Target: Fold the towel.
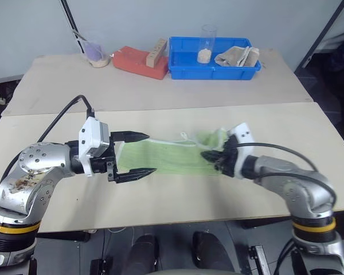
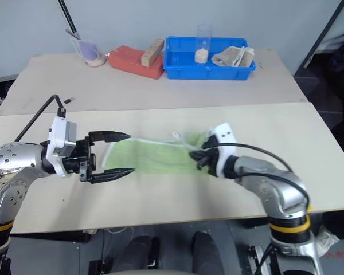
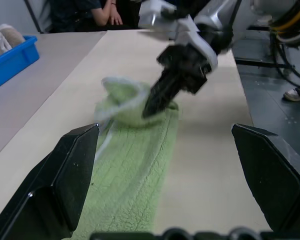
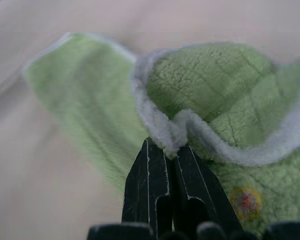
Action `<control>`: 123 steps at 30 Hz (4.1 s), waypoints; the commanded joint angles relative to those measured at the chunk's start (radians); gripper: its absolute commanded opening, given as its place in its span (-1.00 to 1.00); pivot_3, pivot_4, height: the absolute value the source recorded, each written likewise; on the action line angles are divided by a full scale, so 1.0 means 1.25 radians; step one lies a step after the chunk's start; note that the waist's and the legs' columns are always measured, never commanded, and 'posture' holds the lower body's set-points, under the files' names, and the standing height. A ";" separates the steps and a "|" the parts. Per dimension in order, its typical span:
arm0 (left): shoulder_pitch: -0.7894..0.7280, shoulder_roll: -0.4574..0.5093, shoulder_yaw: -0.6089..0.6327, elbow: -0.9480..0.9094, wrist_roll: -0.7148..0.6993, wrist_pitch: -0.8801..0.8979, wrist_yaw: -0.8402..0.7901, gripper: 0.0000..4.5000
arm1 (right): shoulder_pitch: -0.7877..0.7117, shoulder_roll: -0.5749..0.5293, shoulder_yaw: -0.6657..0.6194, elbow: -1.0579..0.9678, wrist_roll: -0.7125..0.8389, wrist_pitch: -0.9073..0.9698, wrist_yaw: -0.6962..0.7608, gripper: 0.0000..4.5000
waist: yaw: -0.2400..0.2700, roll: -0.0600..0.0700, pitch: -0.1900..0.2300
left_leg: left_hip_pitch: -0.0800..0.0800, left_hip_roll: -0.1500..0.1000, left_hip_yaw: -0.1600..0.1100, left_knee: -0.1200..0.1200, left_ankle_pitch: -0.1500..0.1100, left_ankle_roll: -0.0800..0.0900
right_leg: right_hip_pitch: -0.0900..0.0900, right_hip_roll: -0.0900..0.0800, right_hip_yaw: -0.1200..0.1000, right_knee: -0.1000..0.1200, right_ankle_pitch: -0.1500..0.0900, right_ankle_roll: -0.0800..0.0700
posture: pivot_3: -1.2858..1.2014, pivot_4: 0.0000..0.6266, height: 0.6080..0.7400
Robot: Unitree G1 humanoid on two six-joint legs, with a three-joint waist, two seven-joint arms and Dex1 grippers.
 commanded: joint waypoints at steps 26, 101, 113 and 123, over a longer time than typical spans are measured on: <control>0.121 -0.034 0.065 -0.053 0.038 -0.008 0.158 1.00 | -0.078 -0.057 0.154 -0.079 -0.074 -0.117 0.175 0.45 | -0.005 0.000 0.000 | 0.001 0.000 0.000 -0.001 0.000 0.000 | 0.000 0.001 0.000 0.000 0.000 0.000 | 0.03 -0.52 1.00; -0.169 -0.409 -0.470 0.296 0.311 -0.145 0.184 -0.96 | 0.122 -0.495 -0.224 -0.074 -0.095 -0.291 0.527 0.46 | 0.015 -0.002 -0.001 | 0.000 -0.001 0.001 0.001 0.000 0.000 | 0.001 0.001 0.000 -0.002 0.001 -0.001 | 0.03 -0.52 1.00; -0.177 -0.400 -0.372 0.235 0.236 -0.112 0.105 0.98 | 0.061 -0.470 -0.199 -0.048 -0.056 -0.273 0.482 0.46 | 0.013 -0.002 -0.001 | 0.000 0.000 0.000 0.001 0.000 0.000 | 0.001 0.001 0.000 -0.001 0.001 -0.001 | 0.03 -0.52 1.00; -0.114 -0.131 -0.163 0.055 0.125 -0.035 0.004 0.98 | -0.087 -0.247 0.002 0.086 -0.192 -0.341 0.307 0.46 | 0.003 -0.002 -0.001 | 0.000 0.000 0.000 0.001 0.000 0.000 | 0.000 0.002 0.000 0.000 0.001 -0.001 | 0.03 -0.52 1.00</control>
